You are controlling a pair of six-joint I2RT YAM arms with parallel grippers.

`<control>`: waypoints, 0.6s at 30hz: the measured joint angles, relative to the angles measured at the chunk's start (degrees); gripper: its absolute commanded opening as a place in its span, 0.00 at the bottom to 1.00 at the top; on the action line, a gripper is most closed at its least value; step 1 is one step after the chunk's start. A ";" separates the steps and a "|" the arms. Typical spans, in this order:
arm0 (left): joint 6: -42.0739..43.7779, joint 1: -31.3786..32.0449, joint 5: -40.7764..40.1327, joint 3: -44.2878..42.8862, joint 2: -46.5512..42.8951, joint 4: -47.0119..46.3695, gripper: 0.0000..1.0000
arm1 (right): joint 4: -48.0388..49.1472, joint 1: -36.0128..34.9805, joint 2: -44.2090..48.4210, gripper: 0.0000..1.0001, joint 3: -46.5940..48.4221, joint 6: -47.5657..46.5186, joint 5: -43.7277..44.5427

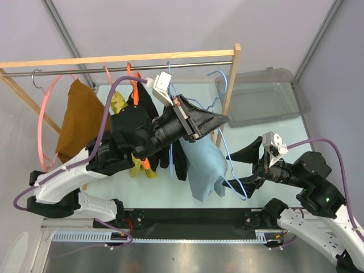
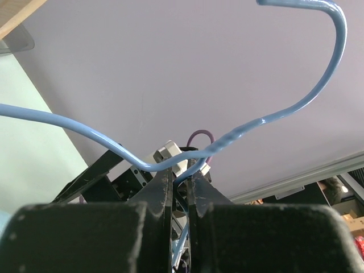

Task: Remove the trousers from the hanger

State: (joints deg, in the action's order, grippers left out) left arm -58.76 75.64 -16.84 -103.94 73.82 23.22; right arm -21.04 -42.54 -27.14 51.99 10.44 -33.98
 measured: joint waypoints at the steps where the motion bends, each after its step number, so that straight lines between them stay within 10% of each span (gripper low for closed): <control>1: 0.00 0.00 -0.02 0.00 0.09 0.02 0.00 | -0.11 0.00 0.00 1.00 0.00 0.00 -0.09; 18: 0.00 0.00 -0.68 0.00 0.11 -0.02 0.00 | 0.81 0.00 1.14 1.00 0.02 1.44 -1.88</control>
State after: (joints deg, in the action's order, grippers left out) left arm -58.76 75.64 -17.52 -103.94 73.93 23.20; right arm -20.23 -42.54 -26.00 52.01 11.88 -35.86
